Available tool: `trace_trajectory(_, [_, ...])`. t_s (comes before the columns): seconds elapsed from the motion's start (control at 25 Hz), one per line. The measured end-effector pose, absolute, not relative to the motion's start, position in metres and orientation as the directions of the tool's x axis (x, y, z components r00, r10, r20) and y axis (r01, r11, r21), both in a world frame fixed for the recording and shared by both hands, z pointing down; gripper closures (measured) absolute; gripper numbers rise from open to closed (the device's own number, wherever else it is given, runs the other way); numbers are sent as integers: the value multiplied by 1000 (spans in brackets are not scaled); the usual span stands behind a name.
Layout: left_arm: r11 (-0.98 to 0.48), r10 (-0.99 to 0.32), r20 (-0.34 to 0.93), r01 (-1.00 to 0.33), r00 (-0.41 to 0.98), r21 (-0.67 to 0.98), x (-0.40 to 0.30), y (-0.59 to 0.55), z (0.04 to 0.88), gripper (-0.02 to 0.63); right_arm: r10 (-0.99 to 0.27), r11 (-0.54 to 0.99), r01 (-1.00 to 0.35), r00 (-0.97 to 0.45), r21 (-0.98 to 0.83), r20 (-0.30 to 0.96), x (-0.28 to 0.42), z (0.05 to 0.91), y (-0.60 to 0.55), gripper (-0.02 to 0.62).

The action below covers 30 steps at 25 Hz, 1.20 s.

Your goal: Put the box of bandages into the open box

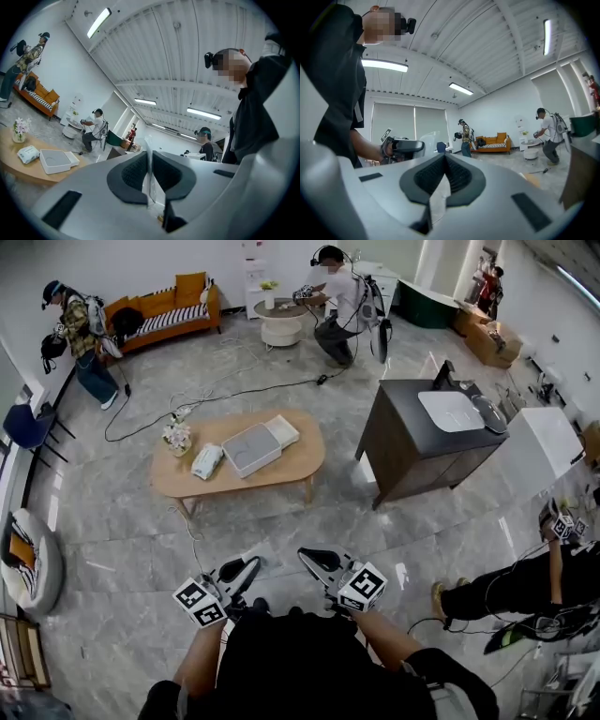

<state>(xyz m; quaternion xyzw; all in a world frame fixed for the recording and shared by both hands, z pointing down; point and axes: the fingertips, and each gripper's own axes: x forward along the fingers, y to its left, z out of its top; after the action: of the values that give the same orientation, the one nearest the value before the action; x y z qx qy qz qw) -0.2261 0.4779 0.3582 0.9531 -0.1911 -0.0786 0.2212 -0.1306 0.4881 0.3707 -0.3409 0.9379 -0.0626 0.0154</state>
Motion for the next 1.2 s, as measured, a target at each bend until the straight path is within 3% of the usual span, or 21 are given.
trace_trajectory(1.2, [-812,-406,-39,-341,913,473,-216,489,366,568,-667,737,-654,-744,-173,-31,-113,379,498,584])
